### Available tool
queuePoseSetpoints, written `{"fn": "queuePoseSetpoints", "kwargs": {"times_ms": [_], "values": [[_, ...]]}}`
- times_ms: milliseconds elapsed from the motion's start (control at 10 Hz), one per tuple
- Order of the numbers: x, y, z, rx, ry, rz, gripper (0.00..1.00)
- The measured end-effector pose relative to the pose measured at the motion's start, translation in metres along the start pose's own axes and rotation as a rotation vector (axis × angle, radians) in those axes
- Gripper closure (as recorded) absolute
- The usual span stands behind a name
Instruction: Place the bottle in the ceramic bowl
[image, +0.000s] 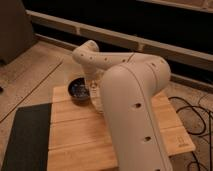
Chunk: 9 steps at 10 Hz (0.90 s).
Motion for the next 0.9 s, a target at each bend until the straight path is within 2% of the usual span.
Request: {"fn": "queuePoseSetpoints", "kwargs": {"times_ms": [100, 400, 600, 900], "values": [[-0.017, 0.01, 0.005, -0.003, -0.005, -0.045, 1.0], [-0.043, 0.043, 0.008, -0.023, -0.018, -0.137, 1.0], [-0.046, 0.042, 0.007, -0.019, -0.017, -0.143, 1.0], [-0.046, 0.023, 0.012, -0.024, -0.001, -0.093, 1.0]]}}
